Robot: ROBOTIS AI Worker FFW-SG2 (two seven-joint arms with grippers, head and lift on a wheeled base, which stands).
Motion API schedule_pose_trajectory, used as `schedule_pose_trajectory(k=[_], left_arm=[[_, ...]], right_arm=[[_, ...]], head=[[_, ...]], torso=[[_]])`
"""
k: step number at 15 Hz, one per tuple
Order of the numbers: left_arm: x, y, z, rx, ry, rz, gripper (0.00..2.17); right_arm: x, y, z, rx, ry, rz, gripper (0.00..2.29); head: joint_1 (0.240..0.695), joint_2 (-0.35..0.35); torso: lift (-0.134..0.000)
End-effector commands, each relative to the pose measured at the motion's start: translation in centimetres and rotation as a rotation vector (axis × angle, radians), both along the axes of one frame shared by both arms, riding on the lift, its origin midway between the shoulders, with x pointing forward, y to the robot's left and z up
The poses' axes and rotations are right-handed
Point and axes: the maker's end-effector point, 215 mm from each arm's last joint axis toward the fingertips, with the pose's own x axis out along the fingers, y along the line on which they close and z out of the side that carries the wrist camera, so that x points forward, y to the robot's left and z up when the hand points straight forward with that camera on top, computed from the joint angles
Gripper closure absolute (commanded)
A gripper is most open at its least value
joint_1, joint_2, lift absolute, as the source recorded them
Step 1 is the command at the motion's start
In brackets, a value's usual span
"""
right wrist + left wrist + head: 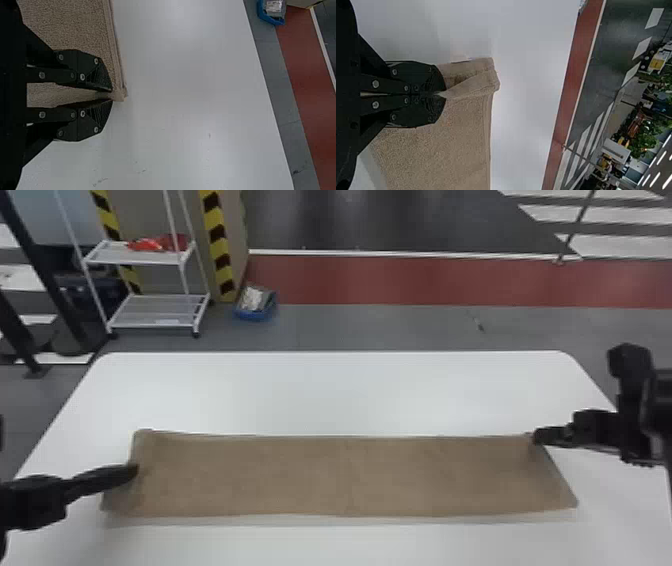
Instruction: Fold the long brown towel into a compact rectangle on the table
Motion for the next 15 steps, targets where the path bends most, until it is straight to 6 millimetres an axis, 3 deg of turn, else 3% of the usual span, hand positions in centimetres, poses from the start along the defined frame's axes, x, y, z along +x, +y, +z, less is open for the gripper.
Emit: schedule_pose_trajectory(k=[1,4,11,15], left_arm=[[0.0,0.2,0.1,0.003,-0.002,-0.001,1.70],[0.2,0.2,0.3,0.003,-0.008,-0.002,1.70],[1.2,0.7,0.7,0.002,-0.012,0.005,1.70],[1.9,2.0,0.2,0.025,-0.017,0.008,1.70]], right_arm=[[0.1,0.0,0.3,0.015,-0.008,-0.008,1.14],[0.3,-0.1,1.2,0.028,-0.032,-0.016,1.14],[-1.2,-0.9,0.2,0.020,-0.002,-0.031,1.14],[-1.5,-1.6,0.2,0.018,-0.002,-0.044,1.14]], head=[[0.695,-0.030],[0.695,-0.029],[0.695,-0.032],[0.695,-0.028]], torso=[[-0.125],[-0.125],[-0.125],[-0.125]])
